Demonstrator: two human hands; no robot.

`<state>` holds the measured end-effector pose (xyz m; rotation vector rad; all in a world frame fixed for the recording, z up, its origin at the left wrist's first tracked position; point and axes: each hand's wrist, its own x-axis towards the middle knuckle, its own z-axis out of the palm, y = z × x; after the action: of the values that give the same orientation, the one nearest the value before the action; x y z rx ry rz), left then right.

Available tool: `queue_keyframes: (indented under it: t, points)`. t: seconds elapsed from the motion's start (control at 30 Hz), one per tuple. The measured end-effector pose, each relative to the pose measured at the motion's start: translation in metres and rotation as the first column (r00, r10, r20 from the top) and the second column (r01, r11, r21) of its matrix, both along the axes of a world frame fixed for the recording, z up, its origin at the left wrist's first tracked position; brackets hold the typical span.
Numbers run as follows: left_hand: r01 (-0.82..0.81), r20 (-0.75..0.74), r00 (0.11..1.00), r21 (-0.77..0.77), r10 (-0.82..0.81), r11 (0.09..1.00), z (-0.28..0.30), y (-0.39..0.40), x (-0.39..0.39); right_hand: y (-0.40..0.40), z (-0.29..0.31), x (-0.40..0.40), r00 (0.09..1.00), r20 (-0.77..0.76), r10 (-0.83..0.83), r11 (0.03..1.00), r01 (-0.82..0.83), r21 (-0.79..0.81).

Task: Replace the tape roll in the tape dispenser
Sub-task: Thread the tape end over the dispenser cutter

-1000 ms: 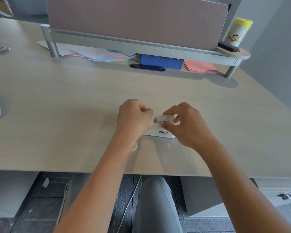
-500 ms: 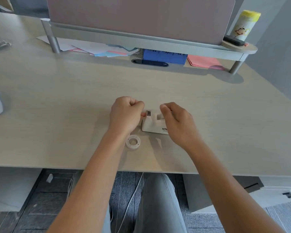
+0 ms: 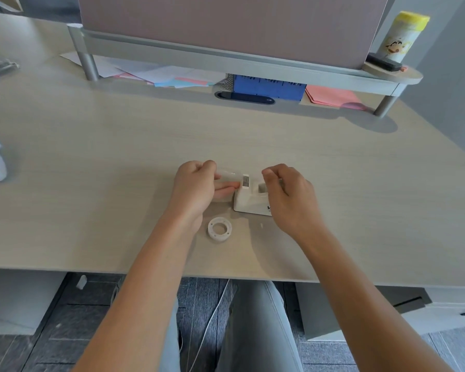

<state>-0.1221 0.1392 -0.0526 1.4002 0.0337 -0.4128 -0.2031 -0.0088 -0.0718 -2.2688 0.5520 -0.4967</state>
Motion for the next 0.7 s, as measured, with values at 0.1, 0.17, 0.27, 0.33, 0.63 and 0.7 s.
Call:
queue_keyframes:
  t: [0.1,0.17,0.27,0.33,0.63,0.7]
  points:
    - [-0.007,-0.038,0.999,-0.027,0.006,1.0,-0.004,0.003,0.003,0.006,-0.001,0.004,0.999,-0.006,-0.038,0.996,0.037,-0.08]
    - [-0.004,-0.062,0.998,-0.038,0.002,0.999,-0.006,0.004,0.004,0.01,0.0,0.008,0.997,-0.004,-0.074,0.988,0.073,-0.139]
    - [0.003,-0.093,0.996,-0.09,-0.011,0.996,-0.008,0.007,0.005,0.012,0.002,0.011,0.992,-0.038,-0.12,0.985,0.114,-0.128]
    - [0.001,-0.11,0.994,-0.131,-0.015,0.991,-0.009,0.009,0.004,0.011,0.003,0.011,0.989,-0.051,-0.136,0.986,0.13,-0.106]
    - [-0.083,-0.112,0.991,-0.054,0.077,0.995,-0.019,0.016,0.004,0.012,0.012,0.013,0.992,-0.054,-0.115,0.987,0.108,-0.122]
    - [-0.138,-0.063,0.988,0.018,0.139,0.99,-0.017,0.021,0.003,0.015,0.01,0.013,0.993,-0.057,-0.101,0.984,0.092,-0.152]
